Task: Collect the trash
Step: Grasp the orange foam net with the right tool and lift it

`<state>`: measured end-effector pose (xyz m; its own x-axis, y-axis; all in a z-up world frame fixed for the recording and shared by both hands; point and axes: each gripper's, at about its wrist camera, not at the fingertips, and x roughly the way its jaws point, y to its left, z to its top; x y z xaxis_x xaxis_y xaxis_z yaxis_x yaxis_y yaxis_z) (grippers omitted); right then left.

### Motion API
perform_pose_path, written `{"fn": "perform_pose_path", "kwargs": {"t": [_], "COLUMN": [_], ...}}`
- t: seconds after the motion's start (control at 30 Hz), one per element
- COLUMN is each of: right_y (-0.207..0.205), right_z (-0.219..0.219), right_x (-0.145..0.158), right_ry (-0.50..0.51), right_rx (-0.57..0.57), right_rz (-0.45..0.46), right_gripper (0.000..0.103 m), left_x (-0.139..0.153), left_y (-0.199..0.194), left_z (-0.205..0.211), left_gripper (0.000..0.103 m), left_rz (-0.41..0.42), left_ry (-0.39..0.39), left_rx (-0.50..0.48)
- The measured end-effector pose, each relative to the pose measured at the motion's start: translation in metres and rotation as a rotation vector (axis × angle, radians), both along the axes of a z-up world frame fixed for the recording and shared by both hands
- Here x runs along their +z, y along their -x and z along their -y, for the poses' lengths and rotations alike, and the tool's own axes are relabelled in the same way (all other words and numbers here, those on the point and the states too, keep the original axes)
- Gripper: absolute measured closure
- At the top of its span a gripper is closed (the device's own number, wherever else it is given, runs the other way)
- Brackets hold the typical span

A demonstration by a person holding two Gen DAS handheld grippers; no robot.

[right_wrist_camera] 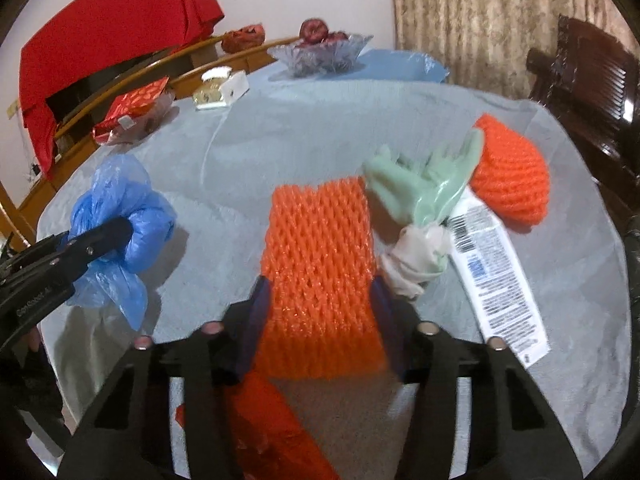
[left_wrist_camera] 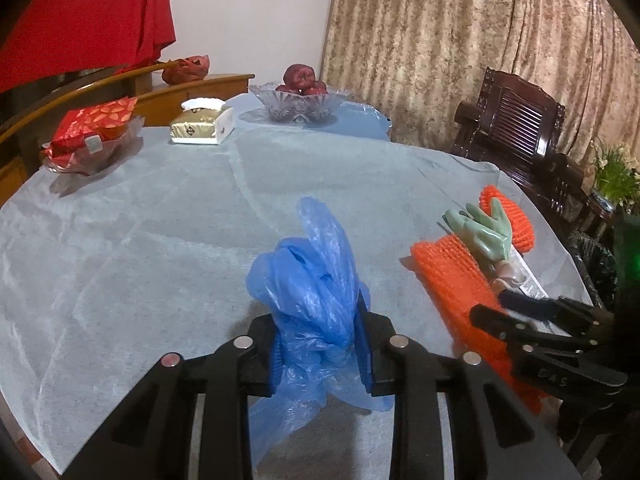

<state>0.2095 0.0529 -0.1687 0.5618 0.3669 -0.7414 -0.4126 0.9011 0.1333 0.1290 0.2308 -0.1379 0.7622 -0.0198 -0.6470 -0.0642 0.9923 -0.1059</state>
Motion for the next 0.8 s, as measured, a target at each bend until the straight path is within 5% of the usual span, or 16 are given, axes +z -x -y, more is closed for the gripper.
{"fn": "perform_pose_path", "kwargs": {"t": [0.03, 0.1, 0.2, 0.53, 0.73, 0.8], "right_y": [0.0, 0.0, 0.002, 0.009, 0.005, 0.005], "right_z": [-0.001, -0.002, -0.005, 0.001, -0.002, -0.007], "right_x": [0.0, 0.001, 0.005, 0.04, 0.025, 0.02], "right_ry": [-0.001, -0.006, -0.02, -0.039, -0.023, -0.017], "right_rx": [0.007, 0.024, 0.052, 0.064, 0.097, 0.113], "right_rz": [-0.005, -0.009, -0.007, 0.1, 0.043, 0.034], "right_gripper": [0.07, 0.096, 0.103, 0.103, 0.096, 0.072], "left_x": [0.0, 0.0, 0.002, 0.015, 0.014, 0.013], "left_y": [-0.001, -0.002, -0.004, 0.001, 0.002, 0.003], "left_z": [0.0, 0.001, 0.004, 0.009, 0.012, 0.008], "left_gripper": [0.074, 0.074, 0.074, 0.074, 0.074, 0.074], "left_rz": [0.0, 0.001, 0.0, 0.032, 0.026, 0.019], "left_ry": [0.001, 0.002, 0.003, 0.001, -0.022, -0.017], "left_rx": [-0.001, -0.002, -0.003, -0.005, 0.002, 0.013]}}
